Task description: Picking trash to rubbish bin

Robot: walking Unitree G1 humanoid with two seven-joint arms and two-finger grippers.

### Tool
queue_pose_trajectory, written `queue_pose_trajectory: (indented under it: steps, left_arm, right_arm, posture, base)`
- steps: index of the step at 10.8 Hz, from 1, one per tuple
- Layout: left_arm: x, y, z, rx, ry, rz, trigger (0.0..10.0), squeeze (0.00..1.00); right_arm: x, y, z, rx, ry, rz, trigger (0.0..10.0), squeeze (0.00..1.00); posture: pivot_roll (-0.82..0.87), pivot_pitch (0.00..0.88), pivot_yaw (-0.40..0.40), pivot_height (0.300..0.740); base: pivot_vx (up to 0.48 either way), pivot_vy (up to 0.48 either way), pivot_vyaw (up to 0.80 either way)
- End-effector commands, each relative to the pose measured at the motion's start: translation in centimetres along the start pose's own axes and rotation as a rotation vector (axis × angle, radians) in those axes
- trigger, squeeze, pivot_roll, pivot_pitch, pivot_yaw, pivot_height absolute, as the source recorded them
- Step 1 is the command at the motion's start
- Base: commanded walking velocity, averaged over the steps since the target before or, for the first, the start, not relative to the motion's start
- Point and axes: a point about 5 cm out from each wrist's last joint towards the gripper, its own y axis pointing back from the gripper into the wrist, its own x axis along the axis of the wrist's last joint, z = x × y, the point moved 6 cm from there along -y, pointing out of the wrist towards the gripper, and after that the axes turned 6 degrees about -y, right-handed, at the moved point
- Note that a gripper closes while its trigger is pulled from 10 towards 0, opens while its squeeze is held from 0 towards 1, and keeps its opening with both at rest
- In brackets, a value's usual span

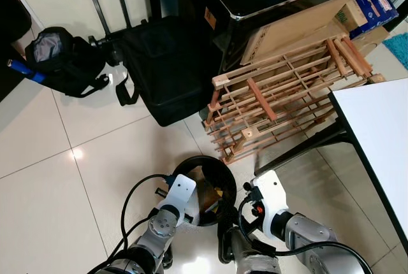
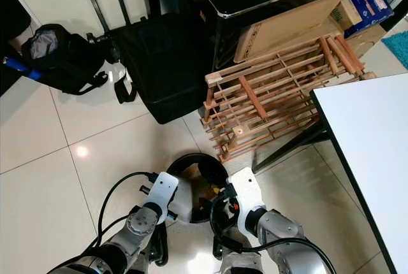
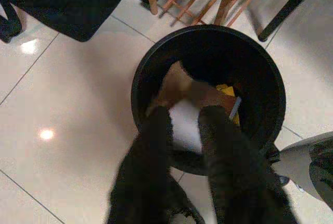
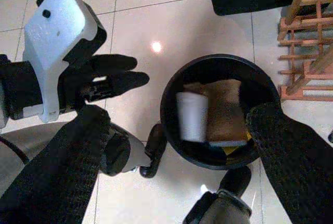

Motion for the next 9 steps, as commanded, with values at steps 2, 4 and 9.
queue_pose_trajectory:
  steps: [2, 4, 9]
  left_arm:
    - [-1.2, 0.4, 0.9, -0.01, -0.002, -0.038, 10.0, 0.0]
    - [-0.6, 0.3, 0.9, -0.007, 0.004, -0.016, 10.0, 0.0]
    - [4.1, 0.4, -2.9, 0.147, 0.138, 0.217, 10.0, 0.0]
  right_arm:
    - [-0.7, 0.3, -0.2, -0.003, -0.015, -0.02, 10.0, 0.0]
    - [-0.5, 0.0, 0.1, -0.012, -0.015, -0.013, 10.0, 0.0]
    - [5.0, -1.4, 3.7, -0.196, 0.023, 0.19, 10.0, 0.0]
  posture:
    - [-0.13, 0.362, -0.064, 0.74]
    - [-0.13, 0.343, -0.054, 0.74]
    - [-0.11, 0.26, -0.01, 0.74]
  base:
    - [0.0, 0.0, 0.0]
    - [0.0, 0.0, 0.0]
    - [0.0, 0.0, 0.0]
